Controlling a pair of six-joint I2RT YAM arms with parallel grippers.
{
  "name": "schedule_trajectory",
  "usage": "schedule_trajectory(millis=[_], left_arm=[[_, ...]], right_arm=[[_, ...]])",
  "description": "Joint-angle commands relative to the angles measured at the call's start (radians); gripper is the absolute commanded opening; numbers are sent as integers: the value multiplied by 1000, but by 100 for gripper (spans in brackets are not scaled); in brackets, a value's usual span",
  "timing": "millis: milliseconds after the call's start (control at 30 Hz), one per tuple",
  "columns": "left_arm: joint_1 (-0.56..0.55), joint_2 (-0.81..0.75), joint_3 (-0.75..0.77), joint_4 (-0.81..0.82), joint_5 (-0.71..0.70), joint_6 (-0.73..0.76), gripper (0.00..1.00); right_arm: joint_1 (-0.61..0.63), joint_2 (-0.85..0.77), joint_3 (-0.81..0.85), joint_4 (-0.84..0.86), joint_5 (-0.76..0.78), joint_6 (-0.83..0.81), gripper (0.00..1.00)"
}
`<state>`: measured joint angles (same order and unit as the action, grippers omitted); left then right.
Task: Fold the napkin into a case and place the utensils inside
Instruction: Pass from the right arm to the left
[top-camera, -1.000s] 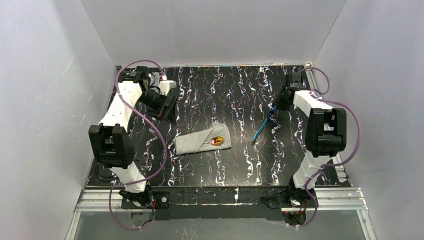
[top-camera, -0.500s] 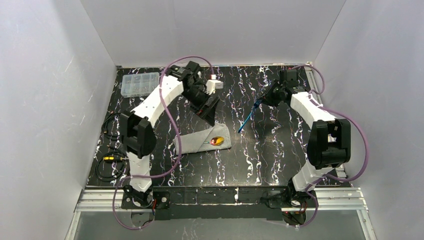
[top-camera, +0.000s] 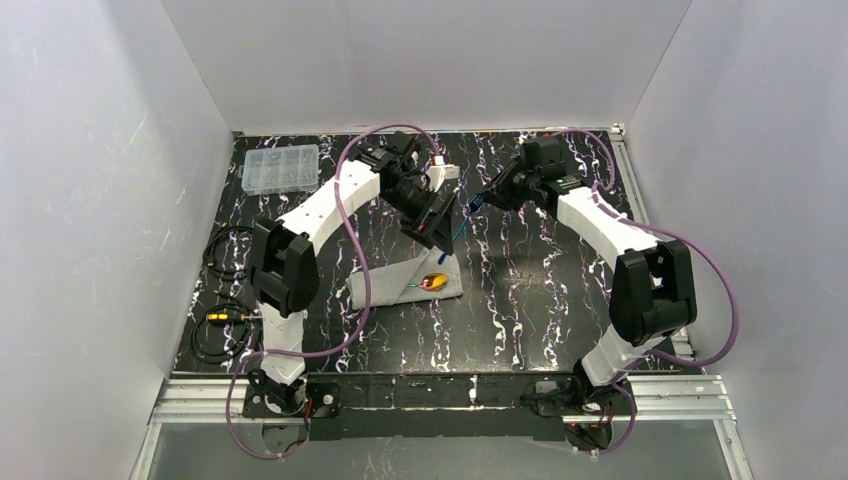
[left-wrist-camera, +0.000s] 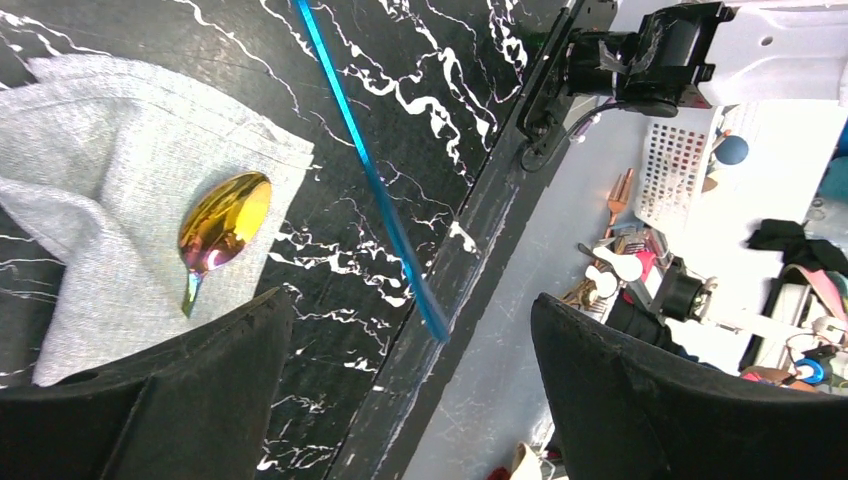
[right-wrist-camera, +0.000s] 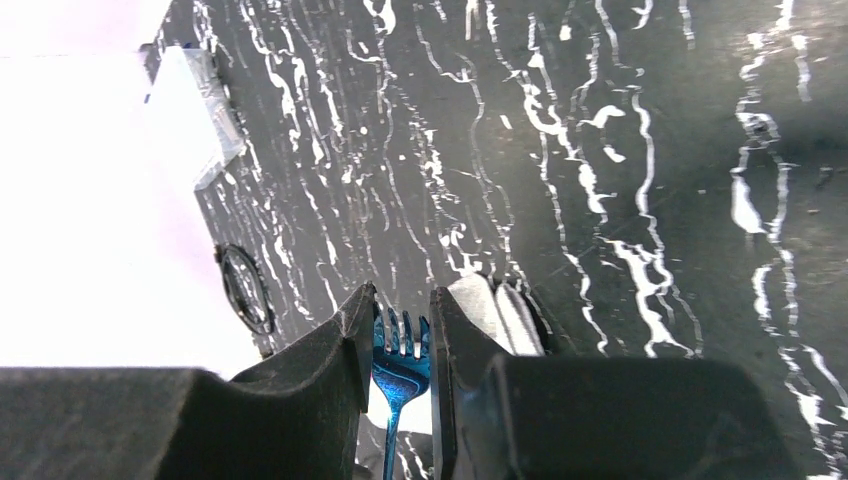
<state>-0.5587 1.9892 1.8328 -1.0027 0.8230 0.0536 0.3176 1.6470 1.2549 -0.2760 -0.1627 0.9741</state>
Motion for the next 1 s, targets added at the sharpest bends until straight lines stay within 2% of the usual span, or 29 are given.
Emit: schedule_trajectory(millis=[0,67,133,267,367,400,433,600,800,900,967], left_arm=[[-16,-99,-69,62,48,-69,86],[-17,-123,-109,89,36,-78,84],[-17,-146,-148,112,30,-77,76],[-15,-159,-175,119,66,-74,40],[-12,-160,-163,92,84,-43,7],[-10,-160,-157,72,86,-14,0],[-5,-161,-149,44,89,11,0],[44,-208,-179,-26,115,90,0],[113,-206,-140,-241,195,264,0],[128,-195,-122,-369,227,374,0],[134,-193,-118,-438,242,436,0]], right_arm=[[35,-37,40,90,28,91,14],[43,-49,27,106,46,112,14],[48,-63,9,130,57,135,14],[70,-79,-15,170,70,169,15],[90,-84,-34,214,55,185,19],[96,-85,-37,226,43,183,22],[101,-86,-43,239,24,173,25],[97,-97,-70,353,-159,11,59],[60,-63,56,215,-549,-342,74],[37,-80,110,112,-657,-499,88],[17,-101,121,76,-718,-558,92]])
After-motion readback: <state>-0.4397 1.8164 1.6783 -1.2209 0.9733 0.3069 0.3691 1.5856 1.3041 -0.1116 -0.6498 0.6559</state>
